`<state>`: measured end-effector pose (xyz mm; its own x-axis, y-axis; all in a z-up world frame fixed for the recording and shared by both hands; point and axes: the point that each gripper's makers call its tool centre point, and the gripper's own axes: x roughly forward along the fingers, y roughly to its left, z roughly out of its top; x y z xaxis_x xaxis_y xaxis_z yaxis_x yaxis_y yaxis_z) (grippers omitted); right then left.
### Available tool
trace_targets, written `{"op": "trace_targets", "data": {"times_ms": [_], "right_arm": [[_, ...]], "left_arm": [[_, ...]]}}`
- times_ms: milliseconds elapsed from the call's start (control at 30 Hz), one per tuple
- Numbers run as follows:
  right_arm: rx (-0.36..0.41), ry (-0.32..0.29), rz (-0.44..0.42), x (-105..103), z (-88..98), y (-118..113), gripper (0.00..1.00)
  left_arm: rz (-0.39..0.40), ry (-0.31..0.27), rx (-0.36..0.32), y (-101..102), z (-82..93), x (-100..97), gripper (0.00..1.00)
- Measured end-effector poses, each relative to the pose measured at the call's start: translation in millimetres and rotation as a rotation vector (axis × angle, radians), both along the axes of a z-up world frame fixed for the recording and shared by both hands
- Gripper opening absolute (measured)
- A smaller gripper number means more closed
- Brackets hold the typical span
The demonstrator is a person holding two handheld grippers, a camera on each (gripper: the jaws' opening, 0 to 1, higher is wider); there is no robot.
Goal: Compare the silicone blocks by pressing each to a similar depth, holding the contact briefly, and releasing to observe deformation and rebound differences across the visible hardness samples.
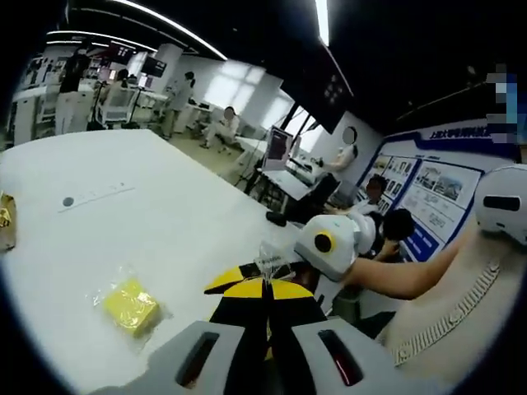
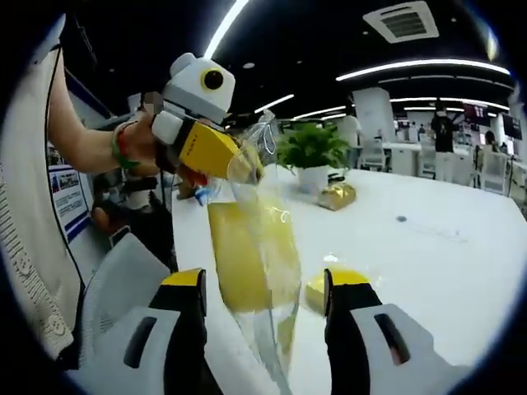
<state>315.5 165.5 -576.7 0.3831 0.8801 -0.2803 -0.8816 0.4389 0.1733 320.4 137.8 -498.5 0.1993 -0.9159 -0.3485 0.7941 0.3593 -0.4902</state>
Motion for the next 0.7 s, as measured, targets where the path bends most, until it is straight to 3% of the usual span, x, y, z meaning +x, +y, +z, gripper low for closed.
{"op": "trace_targets", "data": {"times_ms": [33,100,200,367,700], "right_arm": [[0.001,-0.011,0.005,0,0.0,2,0.51],[-0.005,-0.027,0.018,-2,-0.1,5,0.48],[-0.004,-0.071,0.033,-3,2.5,7,0.35],[0.015,-0.023,0.018,-3,-0.6,8,0.3],[-0.03,-0.078,0.018,-10,0.9,7,0.17]], "left_arm": [[-0.004,0.023,-0.006,1,-1.1,-0.6,0.0],[-0.001,0.014,-0.001,2,-2.2,0.3,0.0],[-0.002,0.018,0.004,4,-3.8,0.1,0.0],[-0.004,0.018,0.018,7,-9.5,1.0,0.0],[-0.035,0.012,-0.002,9,-8.6,-5.5,0.0]]}}
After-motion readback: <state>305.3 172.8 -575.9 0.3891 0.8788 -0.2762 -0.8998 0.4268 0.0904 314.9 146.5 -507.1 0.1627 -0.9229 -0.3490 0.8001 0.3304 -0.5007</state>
